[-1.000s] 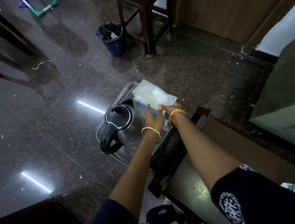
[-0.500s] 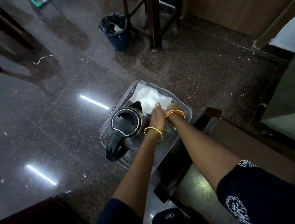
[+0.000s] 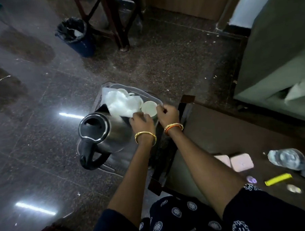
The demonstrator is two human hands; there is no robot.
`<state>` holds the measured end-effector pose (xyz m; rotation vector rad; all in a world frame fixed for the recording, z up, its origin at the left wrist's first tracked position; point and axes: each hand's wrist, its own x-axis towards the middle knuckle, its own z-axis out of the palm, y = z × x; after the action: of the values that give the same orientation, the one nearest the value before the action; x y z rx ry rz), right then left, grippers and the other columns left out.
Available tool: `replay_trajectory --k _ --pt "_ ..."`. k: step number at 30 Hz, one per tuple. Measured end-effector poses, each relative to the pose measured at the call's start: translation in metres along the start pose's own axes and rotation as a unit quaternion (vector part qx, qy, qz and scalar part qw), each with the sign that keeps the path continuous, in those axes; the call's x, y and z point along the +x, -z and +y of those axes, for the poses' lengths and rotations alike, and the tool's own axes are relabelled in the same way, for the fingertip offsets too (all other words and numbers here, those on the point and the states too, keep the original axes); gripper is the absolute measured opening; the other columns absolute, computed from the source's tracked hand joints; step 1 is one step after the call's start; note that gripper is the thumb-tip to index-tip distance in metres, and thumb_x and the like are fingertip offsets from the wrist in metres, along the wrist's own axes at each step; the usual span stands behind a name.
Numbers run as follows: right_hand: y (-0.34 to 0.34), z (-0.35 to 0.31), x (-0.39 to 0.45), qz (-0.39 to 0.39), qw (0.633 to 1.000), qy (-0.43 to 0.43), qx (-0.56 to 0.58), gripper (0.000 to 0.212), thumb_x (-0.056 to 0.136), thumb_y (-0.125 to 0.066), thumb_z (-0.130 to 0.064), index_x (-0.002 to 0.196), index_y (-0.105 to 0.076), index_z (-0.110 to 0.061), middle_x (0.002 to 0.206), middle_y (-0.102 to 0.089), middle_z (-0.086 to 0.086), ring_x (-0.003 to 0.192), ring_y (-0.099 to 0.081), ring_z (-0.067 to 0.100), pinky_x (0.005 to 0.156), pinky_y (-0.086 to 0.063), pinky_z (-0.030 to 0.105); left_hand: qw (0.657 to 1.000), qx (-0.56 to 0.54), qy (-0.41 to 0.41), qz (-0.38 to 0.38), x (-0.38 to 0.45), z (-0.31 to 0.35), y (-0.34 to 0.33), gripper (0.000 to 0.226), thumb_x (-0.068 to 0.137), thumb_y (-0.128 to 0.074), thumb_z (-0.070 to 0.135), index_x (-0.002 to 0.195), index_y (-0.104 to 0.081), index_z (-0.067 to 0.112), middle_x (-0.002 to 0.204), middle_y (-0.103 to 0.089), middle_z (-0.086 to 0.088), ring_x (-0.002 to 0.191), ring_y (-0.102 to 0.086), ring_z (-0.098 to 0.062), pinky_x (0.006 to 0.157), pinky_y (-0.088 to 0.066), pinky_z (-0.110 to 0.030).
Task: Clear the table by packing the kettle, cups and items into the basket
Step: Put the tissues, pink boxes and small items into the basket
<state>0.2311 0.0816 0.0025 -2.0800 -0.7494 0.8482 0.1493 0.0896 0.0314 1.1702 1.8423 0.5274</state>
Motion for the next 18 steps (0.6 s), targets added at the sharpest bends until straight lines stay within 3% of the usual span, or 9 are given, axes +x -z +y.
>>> replay_trajectory --k 4,9,11,14,18 --pt "0.059 0.052 -0.035 0.116 0.993 -0.017 -0.01 0.04 0.082 -0.06 -0.01 0.049 -0.038 -0.013 0.049 -0.044 0.024 0.05 -0.039 0.022 0.05 -0.029 0.035 0.993 0.05 -0.047 -0.096 -0.06 -0.01 -0.048 0.022 0.092 -0.05 0.021 0.094 -0.06 0.001 0.098 -0.069 -0.022 0.094 -0.062 -0.036 0.069 -0.035 -0.03" --pt "0.14 0.147 -0.085 0.157 0.972 -0.176 -0.02 0.026 0.084 -0.06 -0.02 0.063 -0.05 -0.007 0.069 -0.064 0.024 0.062 -0.054 0.032 0.057 -0.037 0.033 0.938 0.181 -0.099 -0.28 -0.142 -0.041 -0.119 0.03 0.089 -0.055 0.025 0.075 -0.06 -0.001 0.084 -0.068 -0.026 0.082 -0.062 -0.039 0.059 -0.03 -0.03" --pt "0.174 0.185 -0.105 0.185 0.955 -0.232 -0.008 0.022 0.084 -0.059 -0.02 0.074 -0.056 -0.001 0.078 -0.067 0.026 0.075 -0.06 0.039 0.064 -0.044 0.038 0.908 0.235 -0.102 -0.332 -0.171 -0.053 -0.143 0.023 0.087 -0.056 0.024 0.079 -0.062 0.003 0.089 -0.07 -0.023 0.087 -0.064 -0.038 0.063 -0.037 -0.028" --pt "0.222 0.24 -0.132 0.212 0.935 -0.284 -0.003 0.017 0.083 -0.06 -0.014 0.079 -0.061 0.002 0.083 -0.067 0.03 0.081 -0.062 0.044 0.07 -0.047 0.043 0.877 0.287 -0.108 -0.37 -0.207 -0.066 -0.174 0.015 0.085 -0.054 0.016 0.089 -0.066 0.007 0.102 -0.07 -0.02 0.098 -0.064 -0.036 0.081 -0.05 -0.033" --pt "0.283 0.306 -0.164 0.253 0.896 -0.364 0.023 0.023 0.083 -0.061 -0.017 0.063 -0.05 -0.013 0.083 -0.067 0.03 0.083 -0.061 0.046 0.07 -0.046 0.041 0.822 0.359 -0.153 -0.415 -0.255 -0.079 -0.22 0.025 0.088 -0.051 0.018 0.102 -0.066 0.004 0.109 -0.07 -0.018 0.105 -0.063 -0.036 0.09 -0.05 -0.037"
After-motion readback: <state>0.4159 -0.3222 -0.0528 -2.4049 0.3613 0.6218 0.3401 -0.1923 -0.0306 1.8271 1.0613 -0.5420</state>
